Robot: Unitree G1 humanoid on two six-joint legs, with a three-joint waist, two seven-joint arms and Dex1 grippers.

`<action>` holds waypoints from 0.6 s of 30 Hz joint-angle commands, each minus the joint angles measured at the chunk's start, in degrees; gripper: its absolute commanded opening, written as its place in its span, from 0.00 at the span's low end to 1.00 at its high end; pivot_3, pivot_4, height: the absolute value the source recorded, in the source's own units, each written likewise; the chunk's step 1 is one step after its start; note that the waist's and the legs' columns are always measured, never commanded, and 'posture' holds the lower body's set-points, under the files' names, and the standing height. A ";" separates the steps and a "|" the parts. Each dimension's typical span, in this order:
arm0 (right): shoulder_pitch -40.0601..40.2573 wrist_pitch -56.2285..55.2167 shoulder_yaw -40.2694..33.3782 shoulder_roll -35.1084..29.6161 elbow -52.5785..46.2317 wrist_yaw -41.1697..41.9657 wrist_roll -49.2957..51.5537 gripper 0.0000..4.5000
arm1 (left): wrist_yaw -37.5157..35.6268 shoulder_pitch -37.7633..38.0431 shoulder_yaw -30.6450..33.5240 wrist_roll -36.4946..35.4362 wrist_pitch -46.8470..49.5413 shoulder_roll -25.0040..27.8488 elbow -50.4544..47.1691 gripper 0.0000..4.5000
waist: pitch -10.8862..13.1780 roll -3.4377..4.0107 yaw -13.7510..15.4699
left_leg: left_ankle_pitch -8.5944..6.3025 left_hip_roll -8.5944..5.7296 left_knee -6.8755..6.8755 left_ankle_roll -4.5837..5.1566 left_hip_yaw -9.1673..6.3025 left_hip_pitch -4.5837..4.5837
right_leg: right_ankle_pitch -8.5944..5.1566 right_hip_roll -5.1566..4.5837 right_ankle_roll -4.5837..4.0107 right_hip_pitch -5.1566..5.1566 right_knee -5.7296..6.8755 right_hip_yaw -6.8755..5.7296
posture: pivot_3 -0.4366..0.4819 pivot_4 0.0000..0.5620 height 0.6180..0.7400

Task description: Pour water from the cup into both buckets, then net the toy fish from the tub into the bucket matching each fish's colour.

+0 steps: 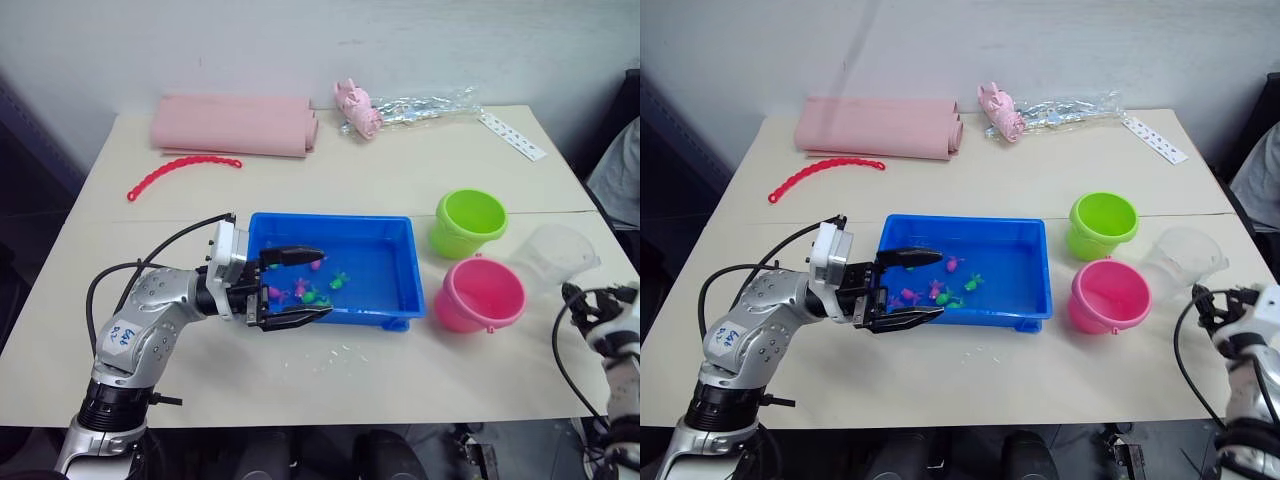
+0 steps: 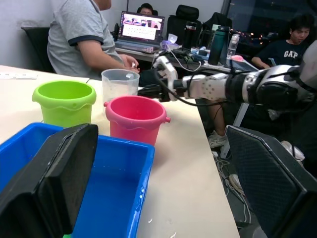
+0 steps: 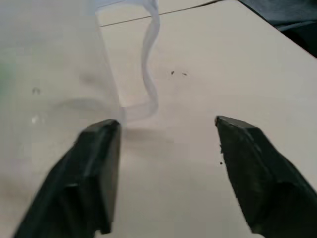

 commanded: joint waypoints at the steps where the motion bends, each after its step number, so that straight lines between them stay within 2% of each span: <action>1: 6.72 2.68 -5.06 -1.34 -10.38 2.56 4.42 0.99 | -0.53 0.73 1.49 -0.44 -0.52 1.35 -1.38 1.00 | 0.00 0.00 0.05 | 0.00 0.00 0.00 0.00 0.01 0.03 | 0.00 -0.01 0.00 0.01 0.00 0.02 | 0.48 0.27 1.00; 6: 20.64 7.24 -8.21 -1.63 -28.43 8.00 8.07 0.99 | 0.58 2.93 4.82 -0.79 -0.60 3.04 -0.51 1.00 | 0.00 0.00 0.13 | -0.02 0.00 -0.07 -0.03 0.00 0.05 | 0.00 -0.02 0.00 0.02 -0.04 0.03 | 0.48 0.27 1.00; 8: 23.70 8.55 -9.67 -2.04 -35.68 9.68 10.47 0.99 | 0.97 4.46 6.96 -0.95 -0.51 4.02 0.01 1.00 | -0.01 0.02 -0.19 | -0.03 0.01 -0.11 -0.05 0.00 0.08 | 0.00 -0.02 0.00 0.01 -0.05 0.06 | 0.48 0.27 1.00; 13: 26.62 5.68 -10.41 -4.81 -49.44 19.95 13.74 0.99 | 5.20 10.61 15.52 0.42 -3.25 4.88 1.87 1.00 | -0.02 0.03 -0.47 | -0.08 0.08 -0.19 -0.13 0.11 0.23 | 0.00 0.04 -0.01 0.01 -0.05 0.23 | 0.48 0.27 1.00; 16: 27.99 9.58 -8.24 -7.60 -54.64 23.59 15.58 0.99 | 7.66 15.71 20.53 3.01 -6.43 5.29 2.53 1.00 | -0.04 -0.06 -0.05 | -0.14 0.16 -0.19 -0.19 0.07 0.21 | 0.00 0.09 -0.01 0.01 -0.09 0.21 | 0.48 0.27 1.00; 18: 25.25 6.45 -4.91 -7.22 -56.61 26.27 15.04 0.99 | 9.95 19.66 25.68 3.87 -9.01 4.75 3.72 1.00 | -0.06 -0.28 0.03 | -0.21 0.17 -0.20 -0.16 0.06 0.17 | 0.00 0.08 -0.01 0.02 -0.22 0.20 | 0.48 0.27 1.00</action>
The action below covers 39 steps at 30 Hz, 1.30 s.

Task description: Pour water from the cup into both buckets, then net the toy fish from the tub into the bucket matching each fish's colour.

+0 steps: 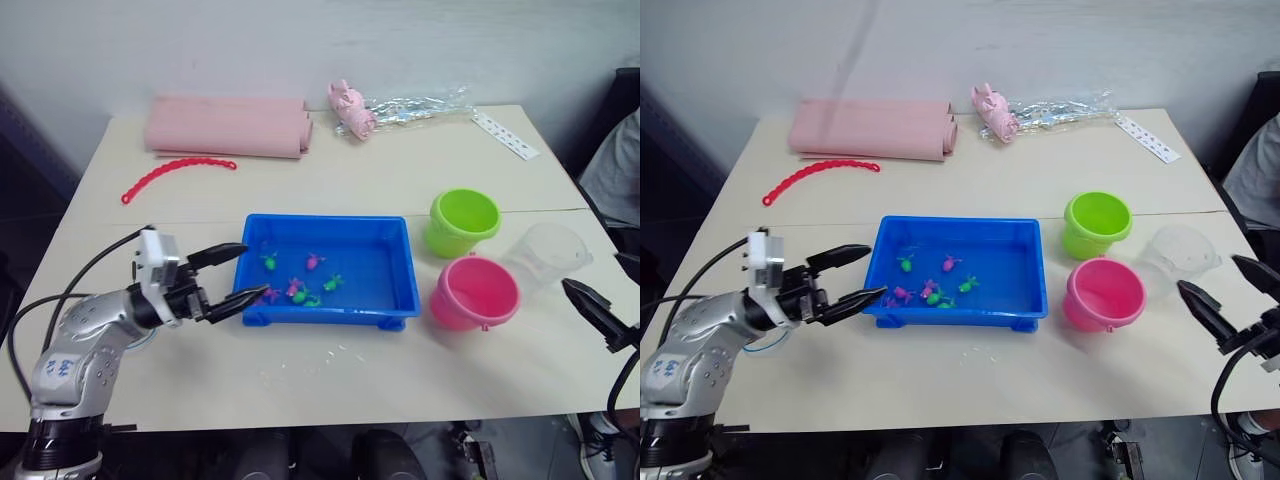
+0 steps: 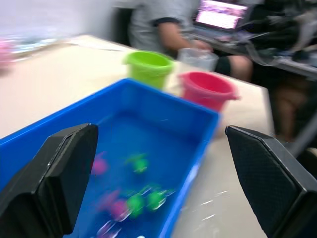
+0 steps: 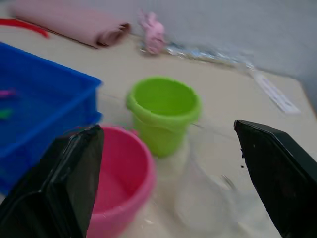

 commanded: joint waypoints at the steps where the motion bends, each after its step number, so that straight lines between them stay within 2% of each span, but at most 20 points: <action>1: -2.34 -4.14 4.71 0.15 -4.73 6.13 0.07 0.99 | 3.94 4.96 9.14 1.69 -4.86 -0.39 1.09 1.00 | 0.02 -0.19 0.02 | -0.03 0.02 0.00 0.01 -0.01 -0.03 | 0.00 0.01 0.00 0.01 -0.07 -0.02 | 0.48 0.27 1.00; 3: -4.22 -8.82 10.38 0.38 -5.79 10.45 -3.31 0.99 | 6.63 7.97 13.68 2.56 -7.18 -1.17 2.09 1.00 | 0.02 -0.20 -0.02 | -0.05 0.03 0.01 0.03 0.01 -0.05 | 0.01 -0.01 -0.01 0.03 -0.17 -0.04 | 0.48 0.27 1.00; 6: -9.13 -9.42 17.15 1.00 -5.54 11.74 -4.41 0.99 | 10.20 13.13 21.24 3.30 -11.01 -3.34 5.10 1.00 | 0.00 -0.27 -0.08 | -0.06 0.03 0.03 0.05 0.01 -0.04 | 0.05 -0.04 0.00 0.06 -0.22 -0.05 | 0.48 0.27 1.00; 12: -17.71 -11.33 27.17 2.03 -1.08 17.12 -6.90 0.99 | 15.76 23.44 31.25 4.50 -17.33 -8.93 11.52 1.00 | -0.01 -0.46 -0.16 | -0.10 0.03 0.05 0.06 0.01 -0.02 | 0.06 -0.08 -0.01 0.06 -0.24 -0.10 | 0.48 0.27 1.00; 16: -20.11 -14.39 29.84 2.93 2.90 19.16 -9.17 0.99 | 18.82 30.36 33.21 6.40 -19.72 -12.77 12.92 1.00 | 0.00 -0.80 -0.03 | -0.20 0.08 0.07 0.08 0.02 -0.03 | 0.06 -0.10 -0.01 0.07 -0.30 -0.15 | 0.48 0.27 1.00; 21: -19.00 -15.48 30.96 3.36 3.66 20.15 -9.72 0.99 | 21.81 33.68 33.19 5.17 -18.47 -15.38 10.69 1.00 | 0.00 -0.84 1.07 | -0.62 0.13 0.35 0.41 -0.02 -0.07 | 0.09 -0.15 -0.06 0.13 -0.29 -0.19 | 0.48 0.27 1.00; 25: -18.88 -14.67 30.84 4.64 3.02 18.27 -8.48 0.99 | 23.07 32.22 30.32 4.29 -15.89 -14.95 6.73 1.00 | -0.01 -0.82 1.33 | -0.82 0.19 0.54 0.47 -0.02 -0.08 | 0.10 -0.14 -0.09 0.20 -0.31 -0.19 | 0.48 0.27 1.00; 27: -19.08 -13.66 30.58 5.05 2.23 17.13 -7.83 0.99 | 24.01 30.35 28.02 3.98 -12.96 -13.64 3.95 1.00 | 0.05 -0.71 1.27 | -0.81 0.12 0.59 0.47 -0.27 -0.10 | 0.11 -0.13 -0.09 0.60 -0.51 -0.64 | 0.48 0.27 1.00; 29: -18.90 -13.44 30.49 4.83 1.50 16.58 -7.90 0.99 | 26.32 26.65 24.64 4.82 -8.39 -11.11 1.26 1.00 | 0.12 -0.59 1.24 | -0.69 -0.17 0.64 0.33 -1.05 -0.11 | 0.10 -0.21 -0.09 1.19 -0.75 -1.60 | 0.48 0.27 1.00; 32: -18.22 -12.78 29.71 4.43 0.85 14.86 -8.53 0.99 | 35.37 18.60 20.74 8.92 1.39 -6.91 0.65 1.00 | 0.12 -0.58 1.41 | 0.22 -1.14 0.06 0.10 -2.52 -0.26 | 0.04 -0.80 0.02 1.49 -0.73 -3.17 | 0.48 0.27 1.00; 35: -17.34 -12.02 28.99 3.54 -0.37 14.81 -7.83 0.99 | 41.98 10.41 15.35 10.87 12.06 -4.95 -0.49 1.00 | 0.16 -0.52 1.71 | 0.50 -1.18 -0.09 -0.02 -2.41 -0.28 | 0.03 -0.91 0.04 1.14 -0.43 -2.77 | 0.48 0.27 1.00; 39: -16.35 -11.59 28.01 2.21 -1.82 15.52 -7.39 0.99 | 45.63 2.06 10.52 11.24 23.18 -3.87 0.95 1.00 | 0.16 -0.53 1.41 | 0.50 -1.12 -0.12 -0.03 -2.09 -0.17 | 0.03 -0.89 0.05 1.13 -0.41 -2.44 | 0.48 0.27 1.00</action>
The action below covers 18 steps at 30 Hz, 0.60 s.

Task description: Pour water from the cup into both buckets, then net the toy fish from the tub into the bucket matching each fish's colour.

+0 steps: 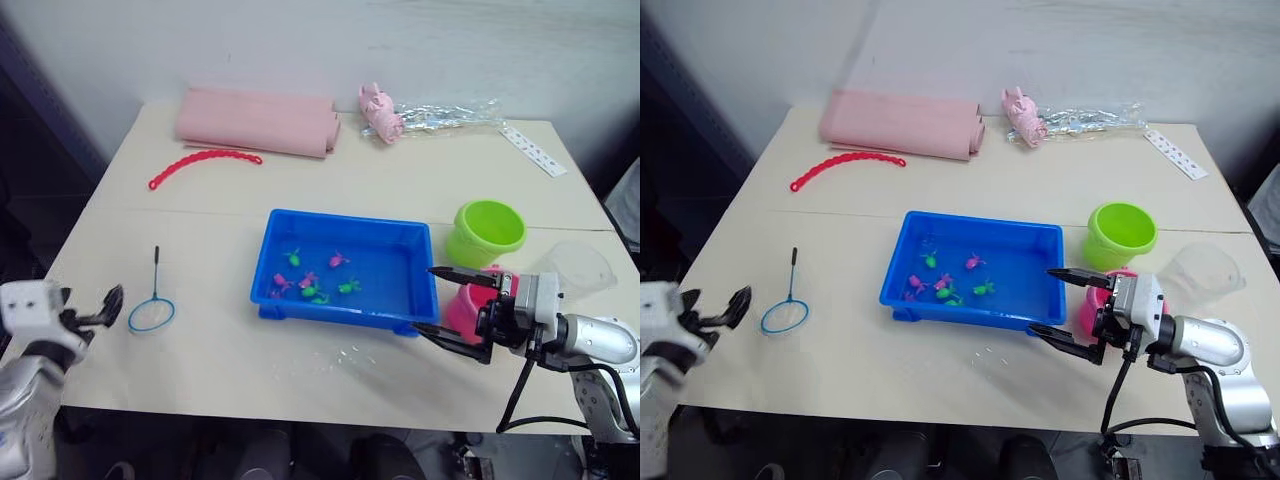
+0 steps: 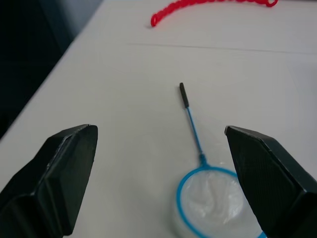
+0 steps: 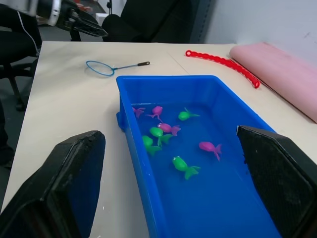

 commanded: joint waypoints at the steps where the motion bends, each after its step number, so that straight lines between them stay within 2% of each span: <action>1: 1.01 0.55 -2.89 -2.04 -3.32 0.60 1.74 0.99 | 3.13 -6.96 -3.77 0.92 9.60 1.65 1.87 1.00 | 0.01 0.00 0.04 | 0.00 0.00 0.00 0.00 0.03 0.00 | 0.00 0.02 0.00 -0.01 0.01 0.02 | 0.48 0.27 1.00; 10: 2.03 1.54 -4.50 -2.54 -6.91 -0.89 2.38 0.99 | 6.34 -21.67 -13.28 9.24 17.49 3.68 22.63 1.00 | 0.01 -0.01 0.03 | -0.05 0.39 -0.04 -0.16 0.42 0.05 | 0.00 0.35 -0.01 -0.23 -0.02 0.45 | 0.48 0.27 1.00; 18: 2.68 3.69 -5.17 -2.75 -11.80 -4.55 2.69 0.99 | 7.05 -22.55 -11.50 9.84 18.94 1.15 24.47 1.00 | -0.01 0.02 0.07 | -0.04 0.42 -0.02 -0.21 0.41 0.09 | 0.00 0.32 -0.01 -0.21 0.04 0.51 | 0.48 0.27 1.00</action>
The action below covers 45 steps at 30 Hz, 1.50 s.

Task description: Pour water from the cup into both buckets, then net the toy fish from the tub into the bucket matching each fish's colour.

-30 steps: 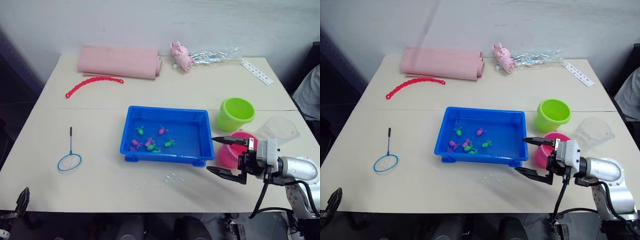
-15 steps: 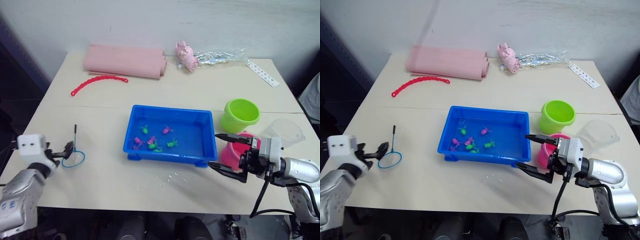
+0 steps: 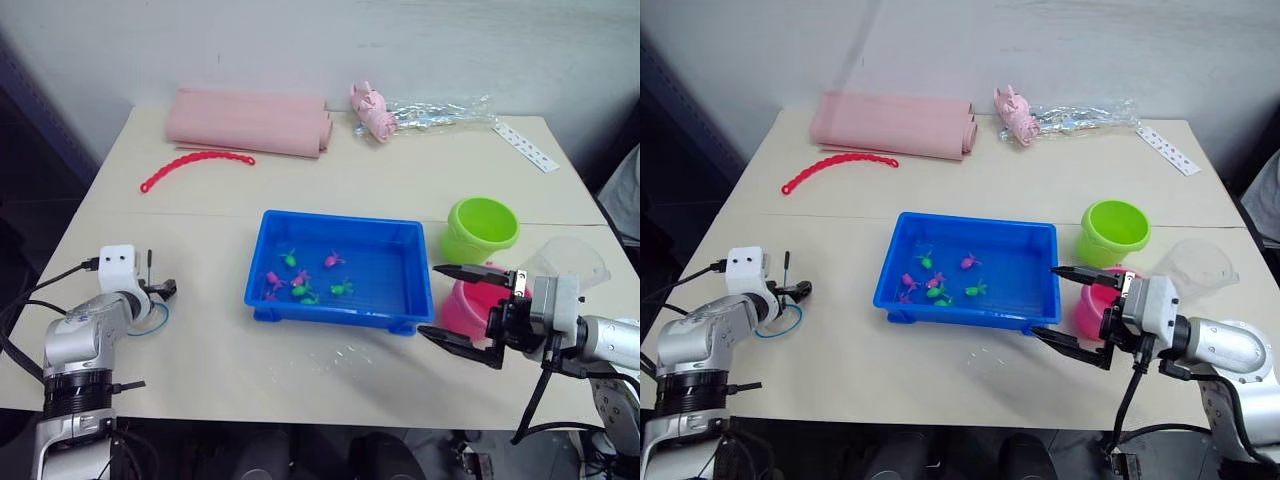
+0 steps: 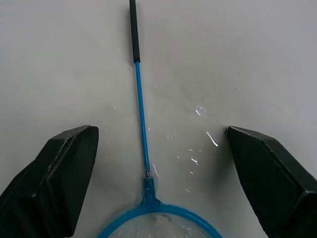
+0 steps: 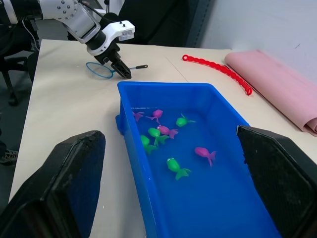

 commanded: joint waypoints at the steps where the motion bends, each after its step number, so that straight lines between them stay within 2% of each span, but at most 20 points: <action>1: -0.09 0.69 -2.10 -0.51 -3.74 -2.02 1.14 0.99 | 0.12 1.32 0.73 1.06 1.63 -0.72 2.99 1.00 | -0.02 0.04 0.00 | 0.00 0.00 0.00 0.00 0.00 0.02 | 0.00 0.00 0.00 0.01 0.01 0.01 | 0.48 0.27 1.00; 3: -0.33 1.27 -2.00 -0.73 -4.66 -2.73 1.23 1.00 | -0.74 1.89 0.59 1.20 2.02 -0.45 4.88 0.85 | -0.08 0.14 -0.01 | 0.00 -0.01 0.00 0.00 0.02 0.04 | 0.00 -0.01 0.00 0.01 0.01 0.02 | 0.48 0.27 1.00; 4: -0.46 1.53 -2.01 -0.85 -4.95 -2.98 1.28 1.00 | -1.19 2.18 0.65 1.23 2.04 -0.31 5.73 0.81 | -0.10 0.16 -0.07 | 0.00 -0.01 -0.01 -0.01 0.02 0.05 | 0.00 -0.01 0.00 0.01 0.01 0.02 | 0.48 0.27 1.00; 12: -2.34 2.51 -1.81 -1.60 -3.68 -2.82 1.00 1.00 | -2.73 1.19 0.46 1.98 -0.55 -0.02 11.23 0.05 | -0.47 0.80 -0.24 | -0.02 0.05 -0.05 -0.03 0.19 0.20 | -0.01 0.01 -0.01 0.01 0.06 0.11 | 0.48 0.27 1.00; 13: -2.59 2.22 -1.89 -1.70 -2.93 -2.58 0.79 1.00 | -3.19 0.92 1.60 1.42 -1.44 0.31 11.18 0.01 | -0.48 0.82 -0.19 | -0.02 0.05 -0.05 -0.03 0.19 0.20 | 0.00 0.00 -0.01 0.02 0.06 0.11 | 0.48 0.27 1.00; 15: -2.79 1.66 -2.15 -1.81 -1.78 -2.16 0.51 1.00 | -4.90 0.65 3.48 0.19 -3.79 0.78 10.44 0.01 | -0.48 0.82 -0.21 | -0.02 0.04 -0.05 -0.02 0.19 0.20 | 0.00 -0.01 -0.01 0.02 0.06 0.11 | 0.48 0.27 1.00; 17: -2.88 0.90 -2.52 -1.84 -0.42 -1.55 0.26 1.00 | -9.82 0.68 6.27 -2.76 -10.11 0.78 8.14 0.01 | -0.46 0.78 -0.25 | -0.02 0.05 -0.05 -0.02 0.19 0.19 | 0.00 0.00 -0.01 0.01 0.06 0.10 | 0.48 0.27 1.00; 20: -2.53 1.15 -2.83 -1.82 0.43 -1.01 0.92 1.00 | -21.88 2.29 8.52 -8.25 -14.70 3.22 3.48 0.01 | -0.31 0.53 -0.18 | -0.01 0.07 -0.04 -0.02 0.17 0.12 | 0.00 0.01 -0.01 -0.02 0.05 0.06 | 0.48 0.27 1.00; 22: -2.30 3.24 -2.21 -2.60 0.22 0.51 2.77 1.00 | -33.37 3.36 8.63 -11.49 -19.45 7.25 -1.26 0.01 | -0.06 0.10 -0.17 | -0.02 0.07 -0.02 -0.02 0.15 -0.01 | 0.00 0.01 -0.02 -0.07 -0.01 0.05 | 0.48 0.27 1.00; 23: -2.45 4.37 -1.80 -3.17 -0.26 1.14 3.57 1.00 | -39.88 3.79 7.58 -12.45 -22.34 9.91 -3.86 0.01 | 0.01 -0.02 -0.11 | -0.02 0.08 -0.02 -0.02 0.13 -0.04 | 0.00 0.01 -0.02 -0.09 -0.04 0.04 | 0.48 0.27 1.00; 26: -3.24 8.13 -0.77 -4.92 -2.26 1.56 5.30 1.00 | -52.42 3.02 4.27 -14.05 -27.92 14.72 -7.62 0.01 | 0.02 0.00 -0.01 | -0.04 0.06 -0.02 -0.02 0.09 -0.09 | 0.02 -0.01 -0.05 -0.05 -0.22 0.02 | 0.48 0.27 1.00; 29: -4.99 12.97 0.41 -6.93 -4.86 -0.97 5.48 1.00 | -65.47 -0.47 -3.54 -12.30 -34.75 19.44 -9.63 0.01 | 0.10 0.28 0.09 | -0.09 -0.07 -0.05 0.05 0.17 -0.07 | 0.02 -0.16 -0.06 0.01 -0.31 0.02 | 0.48 0.27 1.00; 31: -6.70 18.86 1.60 -8.87 -6.61 -6.57 2.78 1.00 | -71.65 -3.33 -9.71 -10.56 -36.38 21.20 -10.44 0.01 | 0.11 0.33 -0.03 | -0.09 -0.08 -0.05 0.05 0.18 -0.07 | 0.02 -0.17 -0.06 0.00 -0.29 0.03 | 0.48 0.27 1.00; 35: -12.34 25.57 6.01 -9.17 -8.29 -8.05 6.25 1.00 | -79.29 -12.18 -21.23 -11.19 -32.37 19.72 -14.70 0.01 | 0.17 0.27 -0.11 | -0.09 -0.01 -0.11 0.05 0.19 -0.12 | 0.02 -0.06 -0.06 -0.11 -0.25 0.02 | 0.48 0.27 1.00; 38: -17.24 29.85 8.82 -8.12 -7.85 -9.51 7.65 1.00 | -79.62 -18.25 -27.70 -10.49 -28.22 16.07 -16.42 0.01 | 0.17 0.28 -0.32 | -0.08 0.06 -0.10 0.08 0.22 -0.34 | 0.02 0.07 -0.06 -0.29 -0.14 0.06 | 0.48 0.27 1.00; 41: -19.28 31.82 11.06 -8.52 -7.84 -7.90 8.46 1.00 | -78.93 -22.21 -31.15 -9.23 -28.49 11.78 -15.60 0.01 | 0.18 0.27 -0.25 | -0.08 0.08 -0.06 0.09 0.22 -0.42 | 0.02 0.16 -0.06 -0.33 -0.06 0.03 | 0.48 0.27 1.00; 45: -21.13 34.17 13.42 -8.03 -8.61 -7.57 9.30 1.00 | -79.57 -23.71 -33.52 -6.99 -30.96 9.42 -14.03 0.01 | 0.18 0.26 -0.06 | -0.01 0.09 0.16 0.20 0.14 -0.98 | 0.03 0.30 -0.04 -0.79 0.05 -0.02 | 0.48 0.27 1.00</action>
